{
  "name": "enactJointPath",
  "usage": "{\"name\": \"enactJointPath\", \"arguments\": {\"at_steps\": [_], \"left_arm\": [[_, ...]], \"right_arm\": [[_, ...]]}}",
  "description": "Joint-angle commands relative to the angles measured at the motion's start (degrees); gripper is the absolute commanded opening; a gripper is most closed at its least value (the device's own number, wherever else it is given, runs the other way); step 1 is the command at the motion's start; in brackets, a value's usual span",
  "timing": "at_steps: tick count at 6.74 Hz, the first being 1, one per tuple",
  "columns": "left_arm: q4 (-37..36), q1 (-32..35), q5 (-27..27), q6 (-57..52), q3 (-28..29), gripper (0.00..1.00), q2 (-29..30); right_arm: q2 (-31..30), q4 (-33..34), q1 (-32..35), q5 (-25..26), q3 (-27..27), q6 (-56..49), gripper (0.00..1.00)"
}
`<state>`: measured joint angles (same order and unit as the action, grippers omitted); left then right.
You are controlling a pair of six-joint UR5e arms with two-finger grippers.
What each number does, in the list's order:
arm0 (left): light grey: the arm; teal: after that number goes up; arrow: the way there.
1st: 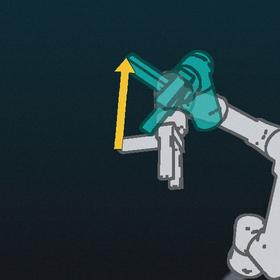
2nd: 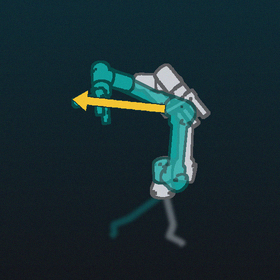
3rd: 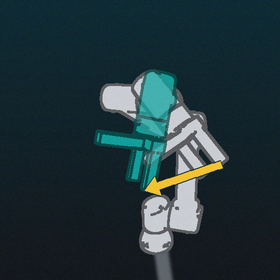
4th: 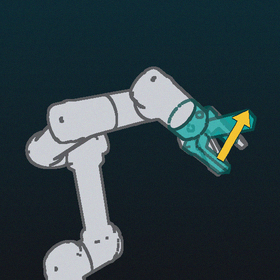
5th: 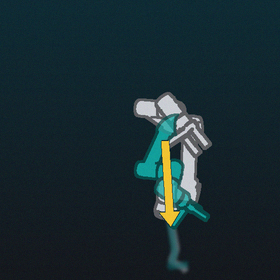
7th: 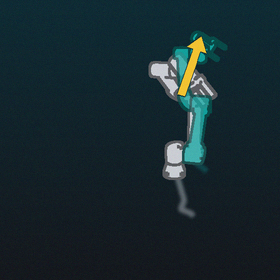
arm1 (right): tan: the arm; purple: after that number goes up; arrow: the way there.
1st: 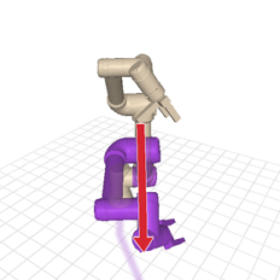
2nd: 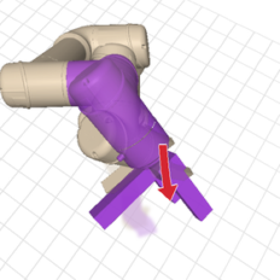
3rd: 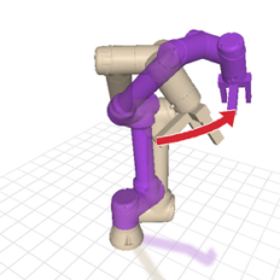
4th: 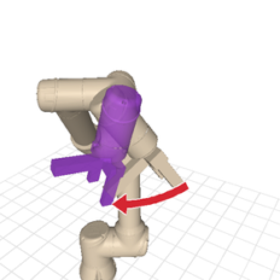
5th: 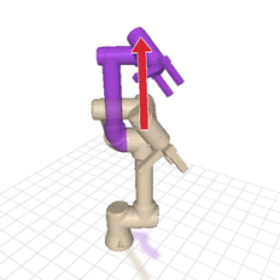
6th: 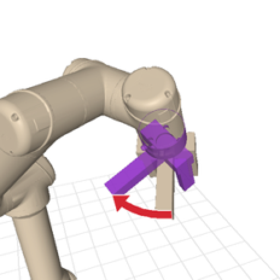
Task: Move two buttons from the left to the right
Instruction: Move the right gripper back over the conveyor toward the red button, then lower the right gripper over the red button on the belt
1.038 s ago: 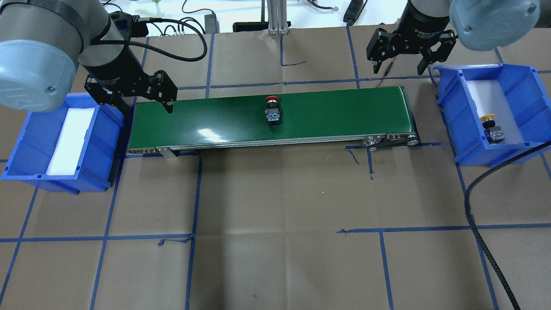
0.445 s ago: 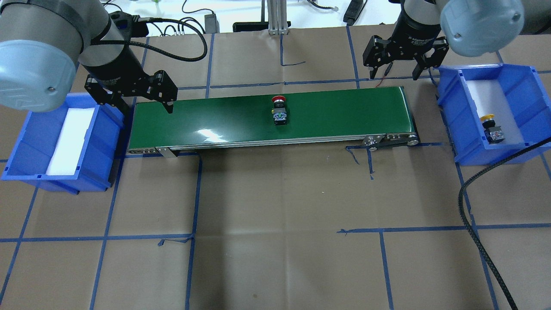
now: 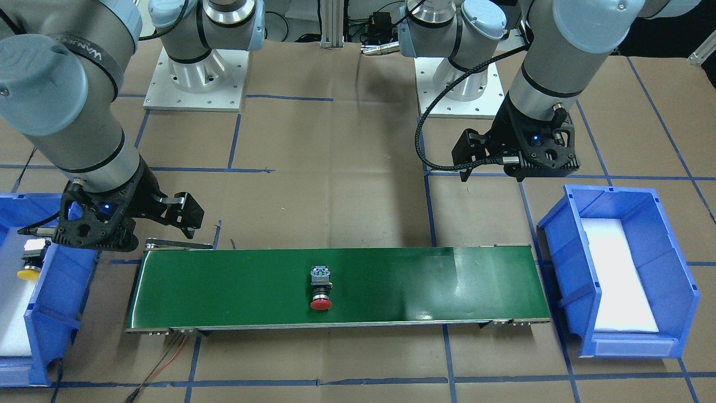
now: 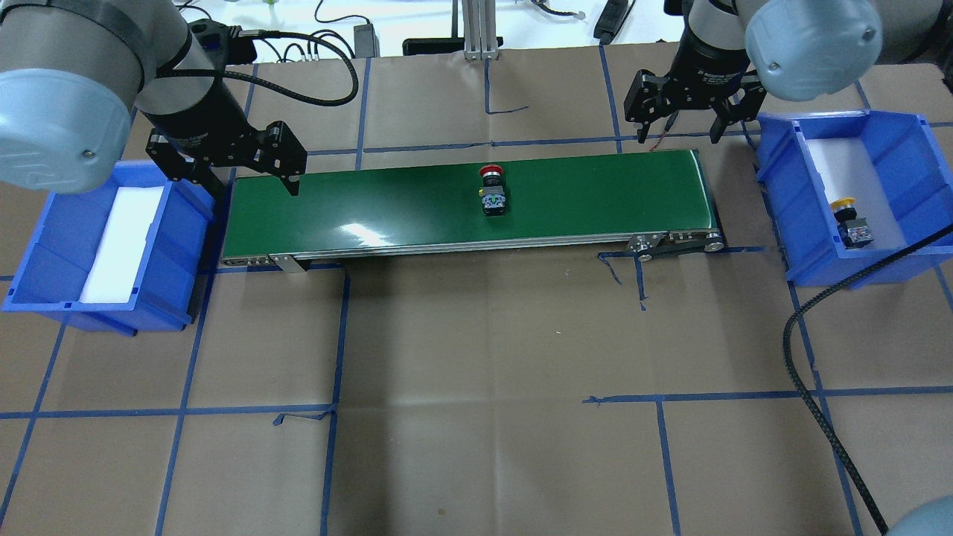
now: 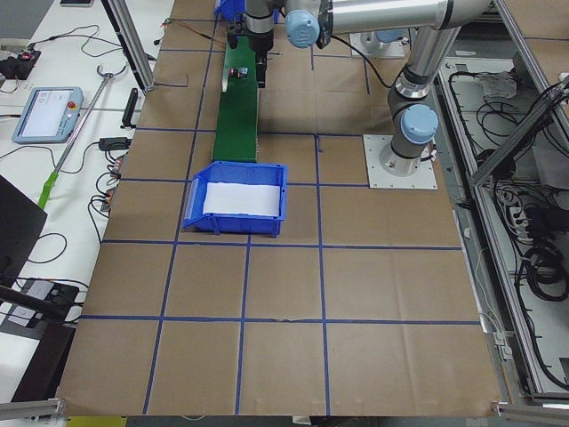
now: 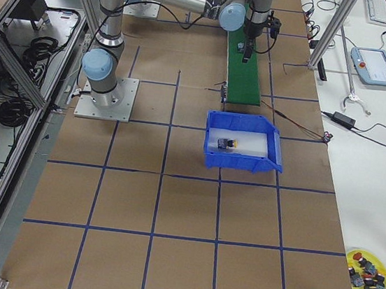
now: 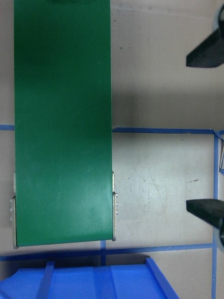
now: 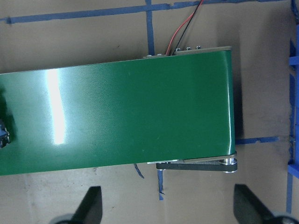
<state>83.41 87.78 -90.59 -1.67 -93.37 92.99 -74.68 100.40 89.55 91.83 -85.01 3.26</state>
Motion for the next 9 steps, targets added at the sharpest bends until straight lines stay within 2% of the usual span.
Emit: {"name": "enactJointPath", "arguments": {"at_steps": [1, 3, 4, 5, 9], "left_arm": [[0.0, 0.0, 0.2, 0.0, 0.0, 1.00, 0.0], [0.0, 0.0, 0.2, 0.0, 0.0, 1.00, 0.0], [0.0, 0.0, 0.2, 0.0, 0.0, 1.00, 0.0], [0.0, -0.1, 0.2, 0.0, 0.0, 1.00, 0.0], [0.0, 0.0, 0.2, 0.0, 0.0, 1.00, 0.0]], "right_arm": [[2.6, 1.4, 1.8, 1.9, -0.2, 0.5, 1.00], [4.8, 6.4, 2.7, 1.1, -0.2, 0.5, 1.00], [6.1, 9.5, 2.7, -1.2, -0.3, 0.4, 1.00], [7.3, 9.8, 2.6, -7.0, -0.3, 0.3, 1.00], [8.5, 10.2, 2.6, -6.7, -0.9, 0.3, 1.00]]}}
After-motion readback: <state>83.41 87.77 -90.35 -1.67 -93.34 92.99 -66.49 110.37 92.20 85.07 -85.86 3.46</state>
